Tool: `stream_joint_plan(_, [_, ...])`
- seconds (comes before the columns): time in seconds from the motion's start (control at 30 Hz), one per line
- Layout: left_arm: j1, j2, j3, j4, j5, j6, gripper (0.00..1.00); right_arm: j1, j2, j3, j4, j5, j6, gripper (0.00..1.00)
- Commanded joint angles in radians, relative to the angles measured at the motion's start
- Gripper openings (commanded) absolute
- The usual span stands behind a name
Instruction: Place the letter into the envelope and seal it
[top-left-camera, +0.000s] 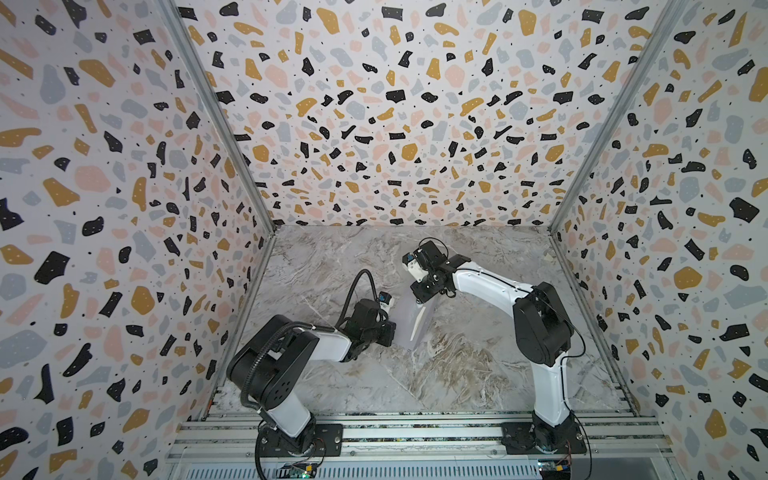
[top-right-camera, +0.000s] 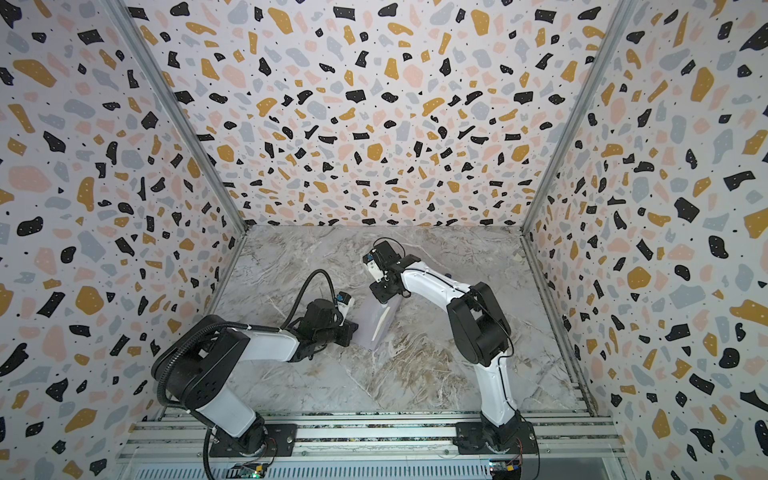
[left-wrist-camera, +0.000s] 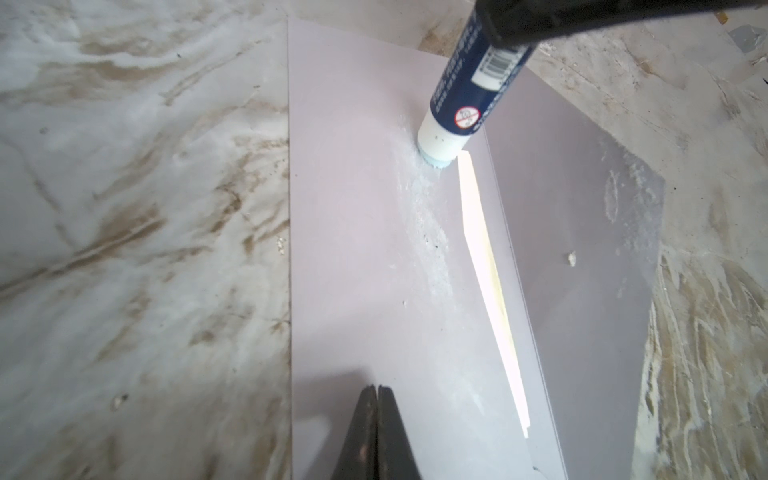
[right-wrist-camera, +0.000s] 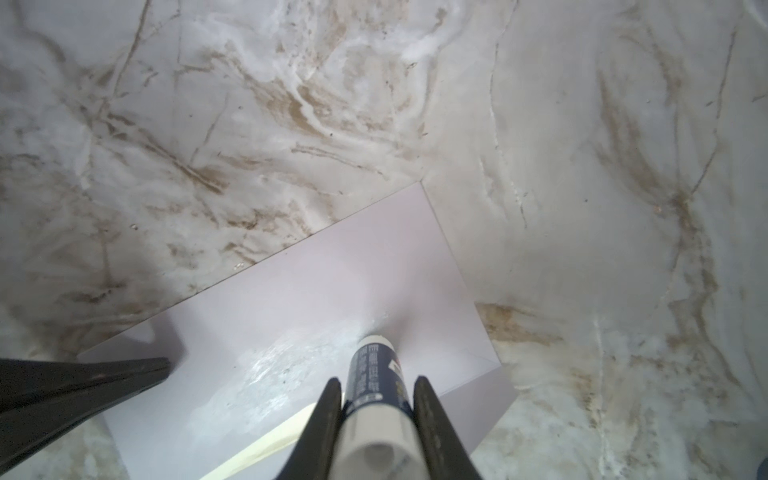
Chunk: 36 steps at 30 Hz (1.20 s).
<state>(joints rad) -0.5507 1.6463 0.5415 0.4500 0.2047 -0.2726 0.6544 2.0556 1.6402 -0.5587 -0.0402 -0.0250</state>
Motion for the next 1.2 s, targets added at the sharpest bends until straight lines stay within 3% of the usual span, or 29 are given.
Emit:
stream_joint_plan(0.0, [0.005,0.034,-0.017,-0.083,-0.018,0.017,0.0,-0.039,0.035,0.031,-0.043,0.065,-0.025,0.0])
stream_joint_plan(0.13, [0.005,0.029,-0.019,-0.083,-0.021,0.019,0.0,-0.054,0.039,0.042,-0.042,0.049,-0.024,0.0])
stream_joint_plan(0.27, [0.005,0.03,-0.019,-0.085,-0.021,0.018,0.0,-0.068,0.013,0.044,-0.023,-0.05,-0.015,0.0])
stream_joint_plan(0.87, [0.004,0.032,-0.007,-0.082,-0.01,0.012,0.0,-0.188,-0.225,-0.021,0.093,-0.326,0.063,0.0])
stream_joint_plan(1.13, [0.004,-0.133,0.109,-0.16,-0.017,0.023,0.0,-0.22,-0.373,-0.16,0.285,-0.466,0.153,0.0])
stream_joint_plan(1.17, [0.004,-0.159,0.128,-0.17,-0.022,0.024,0.04,-0.22,-0.395,-0.185,0.321,-0.476,0.163,0.0])
